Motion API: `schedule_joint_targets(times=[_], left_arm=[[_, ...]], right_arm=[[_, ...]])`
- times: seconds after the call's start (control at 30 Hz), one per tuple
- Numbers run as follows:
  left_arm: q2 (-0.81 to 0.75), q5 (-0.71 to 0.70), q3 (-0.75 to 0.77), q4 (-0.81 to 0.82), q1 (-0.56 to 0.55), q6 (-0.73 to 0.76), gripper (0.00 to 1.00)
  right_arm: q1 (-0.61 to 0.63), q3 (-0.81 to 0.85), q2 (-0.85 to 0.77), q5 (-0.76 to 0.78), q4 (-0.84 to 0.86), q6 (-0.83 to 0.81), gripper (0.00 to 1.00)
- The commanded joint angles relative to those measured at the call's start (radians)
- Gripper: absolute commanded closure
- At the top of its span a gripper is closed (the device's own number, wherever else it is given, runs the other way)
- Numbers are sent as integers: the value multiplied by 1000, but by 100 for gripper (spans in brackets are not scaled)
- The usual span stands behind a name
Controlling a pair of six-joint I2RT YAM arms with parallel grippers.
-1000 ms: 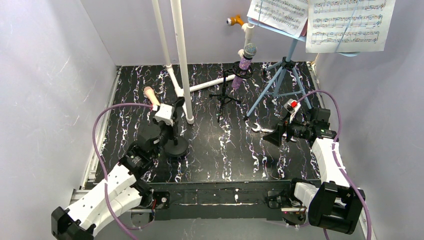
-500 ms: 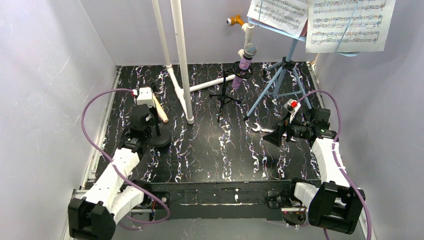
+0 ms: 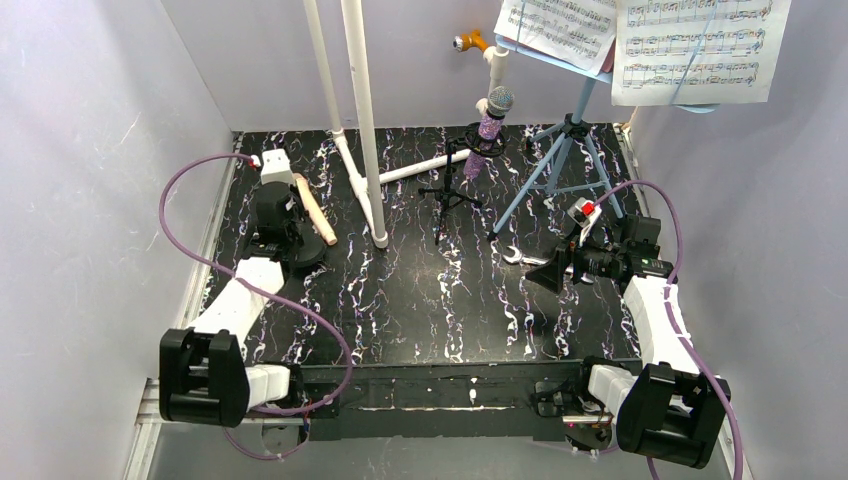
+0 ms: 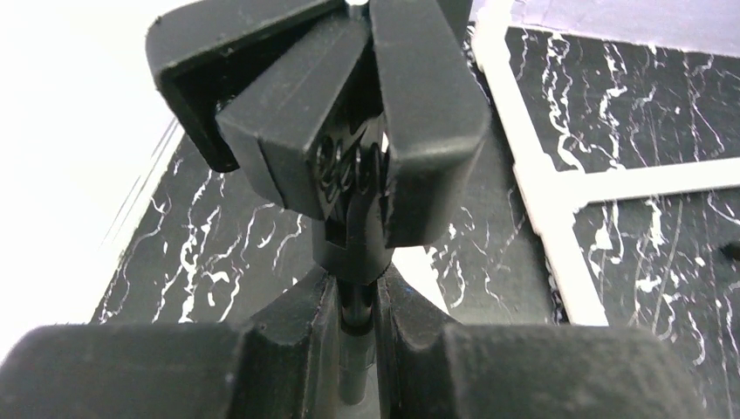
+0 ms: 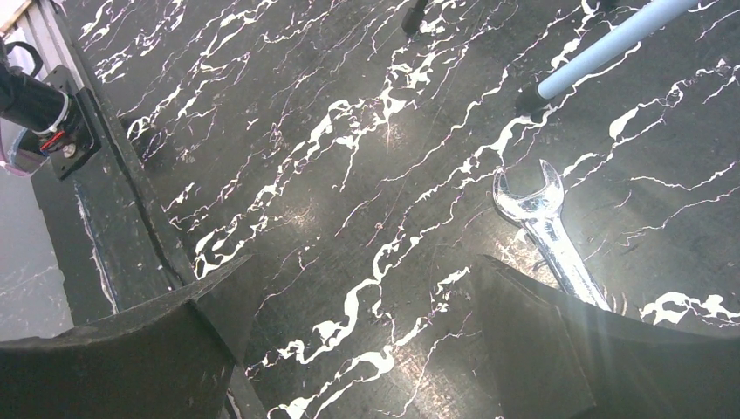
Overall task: Pack up the instrument practice props
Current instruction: Place the microphone stand at the center of the board.
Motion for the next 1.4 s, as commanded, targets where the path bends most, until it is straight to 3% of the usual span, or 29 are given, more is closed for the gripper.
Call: schedule_joint_targets(times=[0.0,0.33,0.57,1.0,1.07,1.37], left_arm=[[35,-55,70,189,30,32,100],[150,-104,119,293,101,24,100],[261,-82,216,317,181,14,100],[439,2,343,346,224,29,97],[443,14,337,349,227,33,91],[347,41,211,347,228,6,26]], right_arm=[[-4,4,-4,-30,14,-16,2],[-2,3,0,-39,14,-17,2],[-2,4,4,-45,9,-19,2],[-1,14,34,-58,-10,-33,2],[-1,17,41,-60,-19,-40,2],[-1,25,49,-61,-40,-62,1]])
